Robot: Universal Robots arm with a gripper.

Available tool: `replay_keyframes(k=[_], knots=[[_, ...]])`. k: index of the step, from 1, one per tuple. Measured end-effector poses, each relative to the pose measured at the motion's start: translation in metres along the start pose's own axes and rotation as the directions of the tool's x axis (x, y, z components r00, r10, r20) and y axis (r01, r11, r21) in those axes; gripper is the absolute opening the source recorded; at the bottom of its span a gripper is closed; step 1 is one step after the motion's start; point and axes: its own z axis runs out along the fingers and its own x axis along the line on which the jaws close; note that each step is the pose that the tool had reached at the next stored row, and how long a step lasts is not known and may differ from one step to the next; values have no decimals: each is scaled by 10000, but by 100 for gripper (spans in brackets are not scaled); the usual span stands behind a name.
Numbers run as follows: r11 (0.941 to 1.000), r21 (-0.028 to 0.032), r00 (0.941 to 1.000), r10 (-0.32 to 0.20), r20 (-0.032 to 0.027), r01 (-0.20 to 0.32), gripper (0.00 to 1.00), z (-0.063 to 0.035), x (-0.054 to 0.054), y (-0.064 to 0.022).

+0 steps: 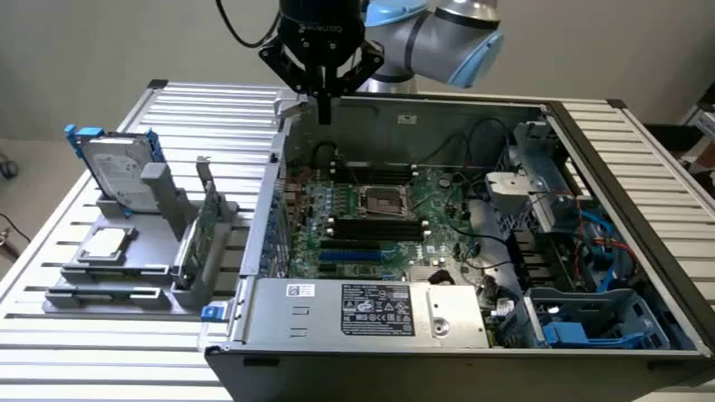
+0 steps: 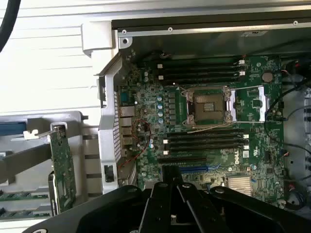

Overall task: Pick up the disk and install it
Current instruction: 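Reach for the disk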

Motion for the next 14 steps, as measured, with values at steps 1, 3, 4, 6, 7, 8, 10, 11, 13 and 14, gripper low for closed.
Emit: replay_keyframes(k=[1, 3, 4, 6, 7, 8, 10, 11, 13, 14], knots=[[10000, 0, 10000, 0, 0, 0, 11, 0, 0, 0], [10000, 0, 10000, 0, 0, 0, 11, 0, 1, 0], [10000, 0, 10000, 0, 0, 0, 11, 0, 1, 0], [10000, 0, 10000, 0, 0, 0, 11, 0, 1, 0], [10000, 0, 10000, 0, 0, 0, 11, 0, 1, 0], [10000, 0, 10000, 0, 0, 0, 11, 0, 2, 0], [10000, 0, 10000, 0, 0, 0, 11, 0, 2, 0], [10000, -1, 10000, 1, 0, -1, 11, -1, 9, -1], [10000, -2, 10000, 14, 1, -14, 11, -2, 63, -4], [10000, 0, 10000, 18, 3, -18, 11, -3, 108, -7]])
